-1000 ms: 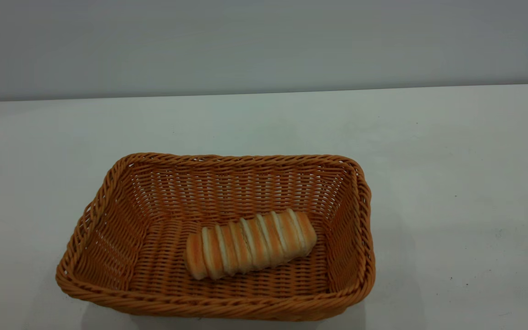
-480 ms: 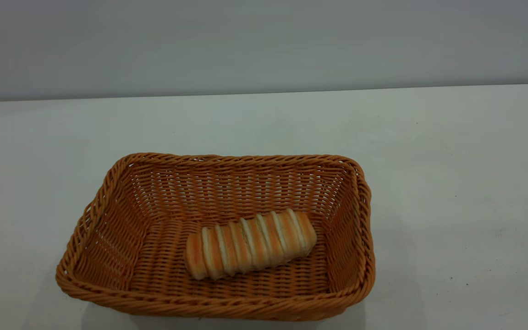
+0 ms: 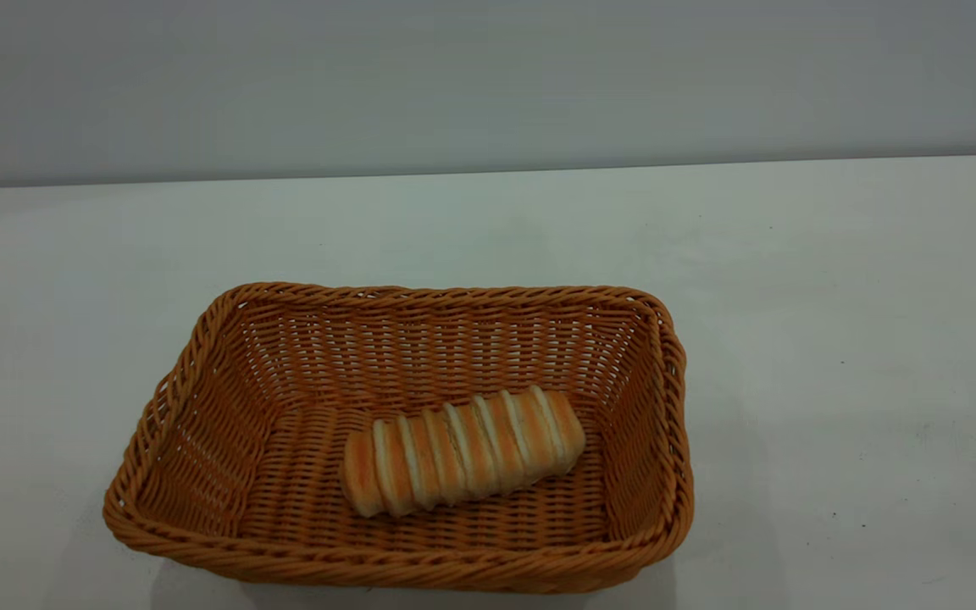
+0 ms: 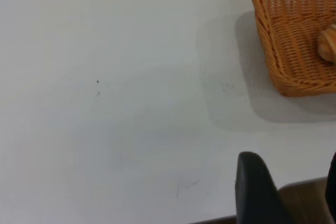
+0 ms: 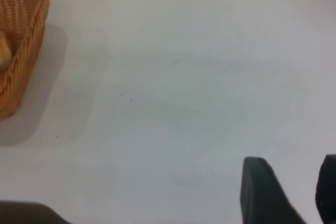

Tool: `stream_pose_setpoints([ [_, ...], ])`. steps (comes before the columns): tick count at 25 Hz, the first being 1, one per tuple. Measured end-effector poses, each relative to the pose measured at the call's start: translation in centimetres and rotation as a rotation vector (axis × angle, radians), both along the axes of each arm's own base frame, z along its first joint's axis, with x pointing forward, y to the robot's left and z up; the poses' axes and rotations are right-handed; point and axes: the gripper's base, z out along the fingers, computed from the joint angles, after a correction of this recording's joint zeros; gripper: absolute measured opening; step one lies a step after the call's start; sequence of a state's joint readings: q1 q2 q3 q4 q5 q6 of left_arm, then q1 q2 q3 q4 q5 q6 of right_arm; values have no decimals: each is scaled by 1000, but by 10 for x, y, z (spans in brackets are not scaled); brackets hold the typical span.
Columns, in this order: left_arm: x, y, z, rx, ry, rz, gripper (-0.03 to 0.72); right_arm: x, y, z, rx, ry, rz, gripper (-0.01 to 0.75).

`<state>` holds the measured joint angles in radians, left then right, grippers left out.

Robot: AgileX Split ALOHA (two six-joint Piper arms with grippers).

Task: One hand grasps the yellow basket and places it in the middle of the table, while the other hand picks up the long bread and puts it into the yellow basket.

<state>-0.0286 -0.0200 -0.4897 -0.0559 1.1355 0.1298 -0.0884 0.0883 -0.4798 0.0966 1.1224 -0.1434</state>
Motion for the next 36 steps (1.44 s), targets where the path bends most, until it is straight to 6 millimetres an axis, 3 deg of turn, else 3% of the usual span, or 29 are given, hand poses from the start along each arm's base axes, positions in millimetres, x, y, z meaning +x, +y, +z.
stream_pose_setpoints([
  [12, 0, 0, 0, 0, 0, 0, 395, -1, 1, 0, 0, 0, 140, 237],
  [36, 0, 0, 0, 0, 0, 0, 395, -1, 1, 0, 0, 0, 149, 237],
])
